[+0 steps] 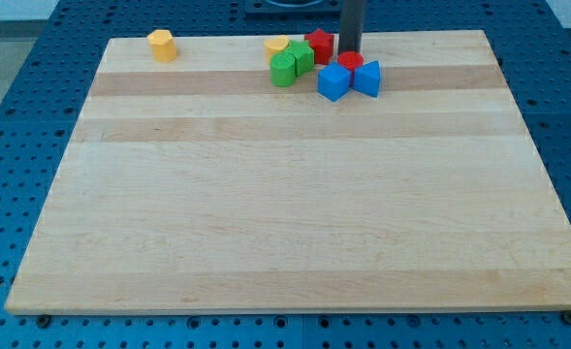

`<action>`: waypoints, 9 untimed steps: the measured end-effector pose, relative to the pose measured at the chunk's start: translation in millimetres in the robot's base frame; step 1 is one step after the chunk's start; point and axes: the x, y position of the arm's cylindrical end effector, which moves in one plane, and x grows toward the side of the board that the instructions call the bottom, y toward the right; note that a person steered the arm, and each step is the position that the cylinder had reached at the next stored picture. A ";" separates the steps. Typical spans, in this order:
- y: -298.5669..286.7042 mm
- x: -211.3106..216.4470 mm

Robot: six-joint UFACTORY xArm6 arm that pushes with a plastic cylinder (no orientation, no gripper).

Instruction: Move the blue blocks towards the green blocks

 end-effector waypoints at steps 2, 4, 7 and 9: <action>52.9 11.8; 53.9 57.1; -3.2 65.8; -11.4 63.8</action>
